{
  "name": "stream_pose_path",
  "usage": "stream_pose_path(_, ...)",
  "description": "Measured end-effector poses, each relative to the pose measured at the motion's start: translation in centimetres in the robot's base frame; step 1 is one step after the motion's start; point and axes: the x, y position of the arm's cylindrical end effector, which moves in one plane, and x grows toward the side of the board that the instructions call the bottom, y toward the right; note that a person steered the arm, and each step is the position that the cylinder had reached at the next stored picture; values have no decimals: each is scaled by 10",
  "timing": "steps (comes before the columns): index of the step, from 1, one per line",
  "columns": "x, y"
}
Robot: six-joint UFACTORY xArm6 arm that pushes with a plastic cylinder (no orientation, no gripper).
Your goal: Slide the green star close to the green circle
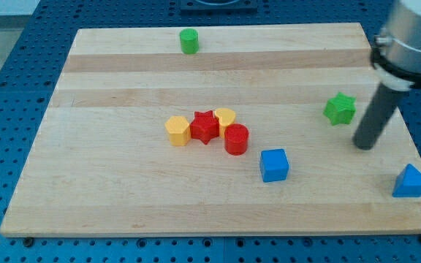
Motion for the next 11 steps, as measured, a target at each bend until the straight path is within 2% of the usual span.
stream_pose_path(1,-47,-8)
stream_pose_path(2,-93,-109)
stream_pose_path(3,-99,-142)
stream_pose_path(4,-89,-87)
stream_pose_path(5,-78,-150)
stream_pose_path(6,-131,-239)
stream_pose_path(7,-183,-260)
stream_pose_path(8,-144,-257)
stream_pose_path(9,-118,-214)
stream_pose_path(10,-145,-180)
stream_pose_path(11,-204,-203)
